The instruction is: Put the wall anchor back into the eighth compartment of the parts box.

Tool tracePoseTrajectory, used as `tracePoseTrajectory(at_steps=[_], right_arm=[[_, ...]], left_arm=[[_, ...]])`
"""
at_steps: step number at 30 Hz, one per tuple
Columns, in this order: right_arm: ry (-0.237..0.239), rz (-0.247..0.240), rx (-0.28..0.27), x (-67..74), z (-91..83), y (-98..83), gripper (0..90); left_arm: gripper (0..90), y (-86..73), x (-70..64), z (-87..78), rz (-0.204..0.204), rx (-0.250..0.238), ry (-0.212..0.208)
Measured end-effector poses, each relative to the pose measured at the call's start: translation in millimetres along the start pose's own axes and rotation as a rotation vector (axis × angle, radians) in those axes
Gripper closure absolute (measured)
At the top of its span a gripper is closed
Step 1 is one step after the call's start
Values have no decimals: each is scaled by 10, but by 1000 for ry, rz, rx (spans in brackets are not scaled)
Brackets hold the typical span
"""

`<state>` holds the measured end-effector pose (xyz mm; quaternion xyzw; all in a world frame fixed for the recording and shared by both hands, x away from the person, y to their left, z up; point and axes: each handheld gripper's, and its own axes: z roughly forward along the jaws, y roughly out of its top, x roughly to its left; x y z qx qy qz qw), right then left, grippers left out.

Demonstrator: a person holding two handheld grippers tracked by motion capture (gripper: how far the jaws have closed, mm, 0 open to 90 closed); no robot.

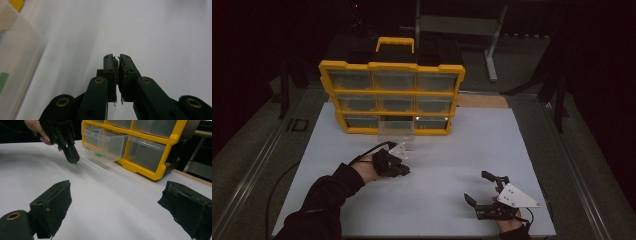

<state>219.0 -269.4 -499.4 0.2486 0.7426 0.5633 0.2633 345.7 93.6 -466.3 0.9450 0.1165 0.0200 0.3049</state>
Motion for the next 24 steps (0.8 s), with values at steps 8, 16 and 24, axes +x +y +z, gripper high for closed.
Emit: tracePoseTrajectory(at_steps=[8,16,24], right_arm=[[-6,1,-8,-5,-8,3,83],[-6,0,-9,-7,-8,2,83],[-5,0,-6,-6,-6,1,83]], left_arm=[[843,63,31,-237,18,-28,12],[843,138,68,-533,17,-69,20],[843,245,137,-812,35,-95,45]])
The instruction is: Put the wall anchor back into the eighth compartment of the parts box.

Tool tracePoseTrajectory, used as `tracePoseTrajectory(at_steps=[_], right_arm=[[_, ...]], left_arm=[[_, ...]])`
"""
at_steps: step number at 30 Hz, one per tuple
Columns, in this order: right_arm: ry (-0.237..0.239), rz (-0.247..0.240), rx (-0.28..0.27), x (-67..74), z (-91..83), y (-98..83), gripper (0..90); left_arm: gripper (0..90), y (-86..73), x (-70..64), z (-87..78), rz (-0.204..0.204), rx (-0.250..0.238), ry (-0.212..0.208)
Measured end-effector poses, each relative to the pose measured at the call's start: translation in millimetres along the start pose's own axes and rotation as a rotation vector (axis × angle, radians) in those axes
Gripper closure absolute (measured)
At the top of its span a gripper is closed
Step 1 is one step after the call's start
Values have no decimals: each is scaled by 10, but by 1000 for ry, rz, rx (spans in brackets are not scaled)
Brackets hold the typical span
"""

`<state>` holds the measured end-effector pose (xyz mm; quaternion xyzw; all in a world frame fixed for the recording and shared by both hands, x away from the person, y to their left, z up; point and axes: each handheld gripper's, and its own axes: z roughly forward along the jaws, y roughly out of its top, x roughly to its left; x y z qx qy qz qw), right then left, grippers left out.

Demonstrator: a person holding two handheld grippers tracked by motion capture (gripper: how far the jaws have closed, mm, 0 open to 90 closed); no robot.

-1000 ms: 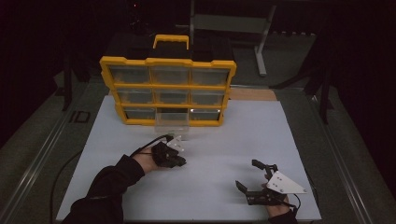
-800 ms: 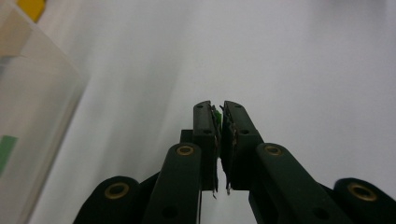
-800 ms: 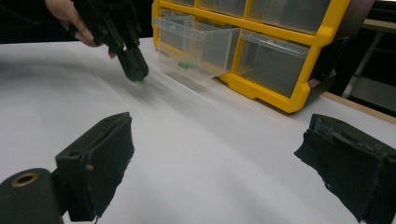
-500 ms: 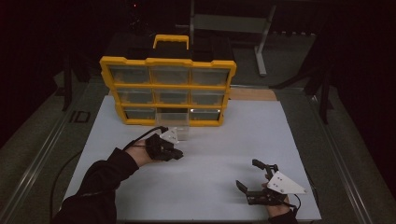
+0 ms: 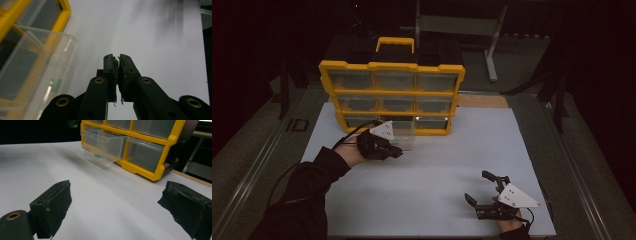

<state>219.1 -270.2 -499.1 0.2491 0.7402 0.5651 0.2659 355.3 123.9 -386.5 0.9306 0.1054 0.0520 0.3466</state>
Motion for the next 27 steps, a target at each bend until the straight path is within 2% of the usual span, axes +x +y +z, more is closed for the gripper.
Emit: tracePoseTrajectory(at_steps=[6,16,22,27], right_arm=[[-1,-2,1,0,1,-1,83],[-1,-1,0,3,0,0,83],[-2,-2,0,0,1,-2,83],[-2,-2,1,2,2,-2,83]], left_arm=[[843,95,82,-172,-1,-28,29],[843,205,223,-342,-23,-60,65],[842,261,335,-430,-62,-85,91],[842,277,418,-438,-104,-102,114]])
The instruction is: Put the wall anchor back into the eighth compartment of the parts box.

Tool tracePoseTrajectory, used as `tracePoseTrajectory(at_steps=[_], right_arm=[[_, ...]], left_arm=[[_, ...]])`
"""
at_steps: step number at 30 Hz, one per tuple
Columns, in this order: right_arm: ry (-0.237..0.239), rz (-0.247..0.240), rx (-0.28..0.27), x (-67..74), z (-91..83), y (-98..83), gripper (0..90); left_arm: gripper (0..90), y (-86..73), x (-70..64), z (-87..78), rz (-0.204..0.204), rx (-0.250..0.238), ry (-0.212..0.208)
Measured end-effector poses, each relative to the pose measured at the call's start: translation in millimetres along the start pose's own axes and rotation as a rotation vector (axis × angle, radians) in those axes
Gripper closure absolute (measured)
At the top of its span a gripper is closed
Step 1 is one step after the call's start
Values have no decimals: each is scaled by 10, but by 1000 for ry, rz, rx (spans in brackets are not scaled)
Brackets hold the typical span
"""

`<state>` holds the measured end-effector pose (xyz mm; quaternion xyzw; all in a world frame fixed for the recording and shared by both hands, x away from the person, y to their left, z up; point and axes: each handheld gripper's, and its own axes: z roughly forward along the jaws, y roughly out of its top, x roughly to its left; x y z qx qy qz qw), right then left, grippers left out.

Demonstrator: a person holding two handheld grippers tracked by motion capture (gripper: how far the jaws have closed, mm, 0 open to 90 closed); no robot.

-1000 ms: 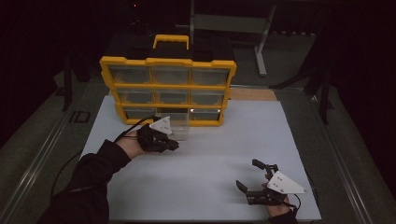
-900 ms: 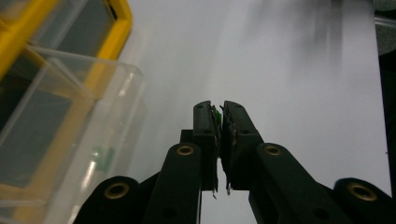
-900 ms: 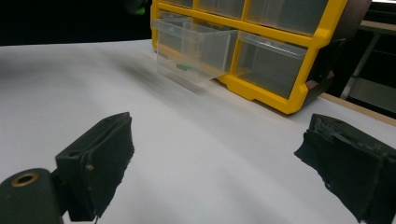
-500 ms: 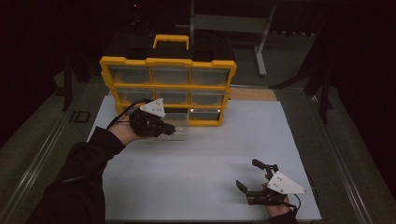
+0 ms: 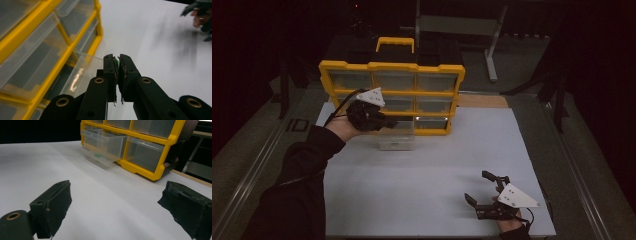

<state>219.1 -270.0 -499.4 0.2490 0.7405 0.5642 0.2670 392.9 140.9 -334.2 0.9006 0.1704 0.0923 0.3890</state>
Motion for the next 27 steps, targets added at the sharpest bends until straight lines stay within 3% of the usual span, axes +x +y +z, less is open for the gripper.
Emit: tracePoseTrajectory(at_steps=[13,27], right_arm=[[1,-1,-1,-1,-1,-1,83],[2,3,-1,-3,-10,0,83]], left_arm=[[842,-89,168,155,-123,-28,76],[841,-233,231,417,-200,-2,145]])
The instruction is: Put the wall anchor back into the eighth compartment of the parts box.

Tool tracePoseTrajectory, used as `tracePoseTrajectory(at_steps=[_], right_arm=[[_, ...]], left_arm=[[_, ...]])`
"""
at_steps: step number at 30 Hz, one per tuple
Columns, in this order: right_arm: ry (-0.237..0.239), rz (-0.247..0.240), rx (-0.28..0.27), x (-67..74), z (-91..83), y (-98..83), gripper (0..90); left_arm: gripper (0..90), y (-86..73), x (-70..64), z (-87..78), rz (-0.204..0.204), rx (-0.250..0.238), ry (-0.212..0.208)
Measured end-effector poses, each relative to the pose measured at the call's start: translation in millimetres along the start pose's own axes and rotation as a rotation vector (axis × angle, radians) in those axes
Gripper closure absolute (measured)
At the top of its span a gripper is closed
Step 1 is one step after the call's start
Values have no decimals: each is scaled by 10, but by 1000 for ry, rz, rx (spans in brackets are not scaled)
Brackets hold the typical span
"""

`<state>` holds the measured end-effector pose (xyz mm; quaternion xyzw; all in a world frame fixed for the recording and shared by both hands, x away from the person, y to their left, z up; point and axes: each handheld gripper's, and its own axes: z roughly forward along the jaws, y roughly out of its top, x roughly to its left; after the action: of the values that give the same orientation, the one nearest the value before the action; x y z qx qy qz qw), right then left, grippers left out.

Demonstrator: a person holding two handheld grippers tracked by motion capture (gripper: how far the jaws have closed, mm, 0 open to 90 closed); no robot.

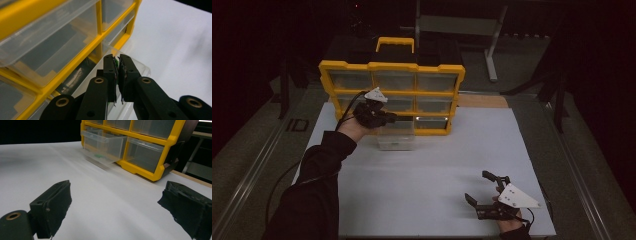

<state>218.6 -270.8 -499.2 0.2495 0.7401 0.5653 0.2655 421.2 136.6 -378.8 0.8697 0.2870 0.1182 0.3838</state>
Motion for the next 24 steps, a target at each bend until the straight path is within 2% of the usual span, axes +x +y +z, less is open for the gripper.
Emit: tracePoseTrajectory(at_steps=[7,13,15,24], right_arm=[[2,-1,1,0,3,-2,83],[1,-3,1,-1,5,-3,83],[1,-4,1,0,4,-2,83],[2,-4,2,1,5,-2,83]], left_arm=[[841,-61,27,109,-42,33,13],[840,-95,39,245,-82,132,64],[835,-109,47,275,-82,156,76],[835,-167,39,385,-83,206,57]])
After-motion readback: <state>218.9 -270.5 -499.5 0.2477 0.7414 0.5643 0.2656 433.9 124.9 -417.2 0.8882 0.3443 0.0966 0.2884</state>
